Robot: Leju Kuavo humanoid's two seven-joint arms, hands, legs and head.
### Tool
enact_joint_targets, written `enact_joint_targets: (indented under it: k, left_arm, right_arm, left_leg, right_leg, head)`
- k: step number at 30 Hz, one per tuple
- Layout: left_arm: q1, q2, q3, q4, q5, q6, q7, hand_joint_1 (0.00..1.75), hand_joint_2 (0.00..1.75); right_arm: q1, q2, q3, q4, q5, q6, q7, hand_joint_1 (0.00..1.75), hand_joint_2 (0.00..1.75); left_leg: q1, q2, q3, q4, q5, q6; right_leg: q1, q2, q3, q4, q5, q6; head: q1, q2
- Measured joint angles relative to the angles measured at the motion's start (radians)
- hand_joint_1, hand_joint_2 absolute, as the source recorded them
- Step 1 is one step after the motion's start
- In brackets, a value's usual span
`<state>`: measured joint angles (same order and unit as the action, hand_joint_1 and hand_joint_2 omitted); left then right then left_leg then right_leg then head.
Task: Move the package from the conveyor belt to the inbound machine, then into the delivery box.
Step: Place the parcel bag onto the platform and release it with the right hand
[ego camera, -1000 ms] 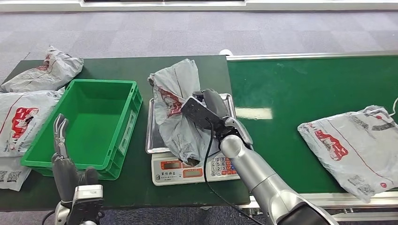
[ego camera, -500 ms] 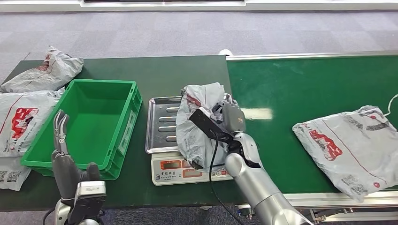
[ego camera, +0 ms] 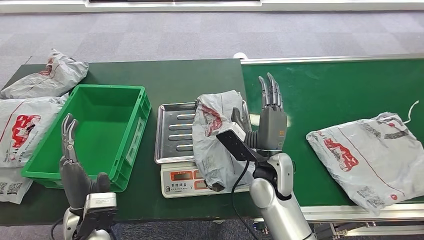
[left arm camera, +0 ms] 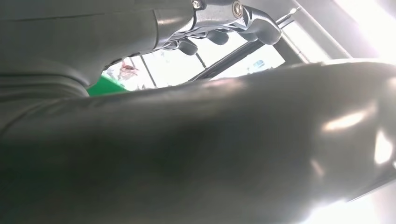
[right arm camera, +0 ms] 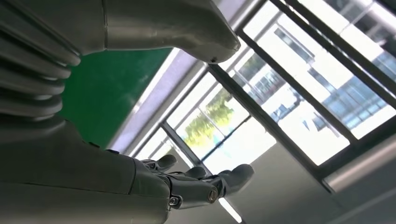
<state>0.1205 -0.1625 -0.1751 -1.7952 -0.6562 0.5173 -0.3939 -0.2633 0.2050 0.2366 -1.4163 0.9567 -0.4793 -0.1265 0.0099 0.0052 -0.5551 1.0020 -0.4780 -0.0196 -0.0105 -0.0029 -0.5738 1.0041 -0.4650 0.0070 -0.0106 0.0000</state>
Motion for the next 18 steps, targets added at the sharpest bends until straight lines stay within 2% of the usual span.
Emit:
enact_joint_targets:
  k: [6, 10, 14, 16, 18]
  left_arm:
    - [-0.002, -0.007, 0.000, -0.015, 0.071, 0.043, -0.066, 0.00, 0.00]
    - [-0.002, -0.009, 0.000, -0.022, 0.094, 0.044, -0.084, 0.00, 0.00]
    - [-0.005, -0.014, 0.000, -0.028, 0.116, 0.072, -0.128, 0.00, 0.00]
    - [-0.011, -0.016, -0.003, -0.026, 0.054, 0.072, -0.112, 0.00, 0.87]
    - [-0.025, -0.011, -0.017, -0.019, -0.064, 0.013, -0.059, 0.00, 1.75]
  right_arm:
    - [0.079, 0.006, -0.001, -0.159, 0.047, -0.070, -0.037, 0.00, 1.75]
    - [0.097, 0.008, -0.001, -0.199, 0.043, -0.080, -0.050, 0.00, 1.75]
    - [0.105, 0.009, -0.001, -0.221, 0.008, -0.108, -0.100, 0.00, 1.75]
    - [0.115, 0.010, -0.001, -0.245, -0.047, -0.110, -0.143, 0.00, 1.75]
    - [0.137, 0.009, -0.001, -0.294, -0.119, -0.096, -0.201, 0.00, 1.75]
  left_leg:
    - [0.000, 0.000, 0.000, 0.000, 0.000, 0.000]
    - [0.000, 0.000, 0.000, 0.000, 0.000, 0.000]
    - [0.000, 0.000, 0.000, 0.000, 0.000, 0.000]
    - [0.000, 0.000, 0.001, 0.000, 0.000, 0.000]
    - [0.000, -0.001, 0.001, 0.000, 0.000, 0.000]
  right_leg:
    - [0.000, 0.000, 0.000, 0.000, 0.000, 0.000]
    - [0.000, 0.000, 0.000, 0.000, 0.000, 0.000]
    - [0.000, 0.000, 0.000, 0.000, 0.000, 0.000]
    - [0.000, 0.000, 0.000, 0.000, 0.000, 0.000]
    - [0.000, -0.001, 0.000, 0.000, 0.000, 0.000]
  head:
    - [0.000, 0.000]
    - [0.000, 0.000]
    - [0.000, 0.000]
    - [0.000, 0.000]
    - [0.000, 0.000]
